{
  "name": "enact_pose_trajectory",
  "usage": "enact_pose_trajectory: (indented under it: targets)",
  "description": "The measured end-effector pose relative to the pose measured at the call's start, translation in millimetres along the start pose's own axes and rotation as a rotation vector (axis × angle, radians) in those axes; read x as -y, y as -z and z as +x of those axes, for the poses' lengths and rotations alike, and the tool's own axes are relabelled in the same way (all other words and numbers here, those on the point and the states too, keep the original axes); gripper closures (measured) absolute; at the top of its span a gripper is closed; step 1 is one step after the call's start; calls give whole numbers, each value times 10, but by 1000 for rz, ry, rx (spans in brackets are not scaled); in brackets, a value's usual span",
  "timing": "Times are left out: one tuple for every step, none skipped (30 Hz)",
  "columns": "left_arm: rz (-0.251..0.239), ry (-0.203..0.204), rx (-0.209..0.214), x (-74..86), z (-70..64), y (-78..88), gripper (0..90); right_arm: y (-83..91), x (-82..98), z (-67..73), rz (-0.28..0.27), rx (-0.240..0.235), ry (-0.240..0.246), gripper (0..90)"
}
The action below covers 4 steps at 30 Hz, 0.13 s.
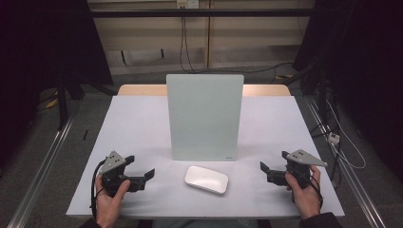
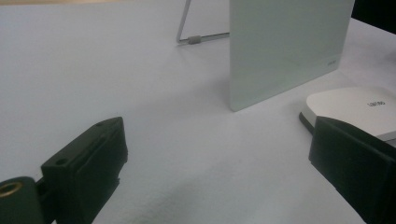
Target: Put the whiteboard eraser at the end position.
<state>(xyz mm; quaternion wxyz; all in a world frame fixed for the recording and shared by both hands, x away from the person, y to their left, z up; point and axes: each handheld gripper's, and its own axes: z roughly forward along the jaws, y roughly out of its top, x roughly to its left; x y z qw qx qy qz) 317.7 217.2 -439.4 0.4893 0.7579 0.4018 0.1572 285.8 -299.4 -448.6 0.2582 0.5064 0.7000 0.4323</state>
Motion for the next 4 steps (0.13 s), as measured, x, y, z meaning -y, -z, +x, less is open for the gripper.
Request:
enact_pose_trajectory:
  targets:
    - [6,-1,4,0,6,4,43,0,0,-5,-3,2,-4,63]
    - [8,-4,5,1,13,6,43,4,-3,-4,-7,8,-2,64]
    - [9,-2,2,3,13,4,43,4,-5,-1,-8,6,-8,64]
    - [17,-3,-2,4,14,0,43,-3,-6,-2,-6,3,-8,64]
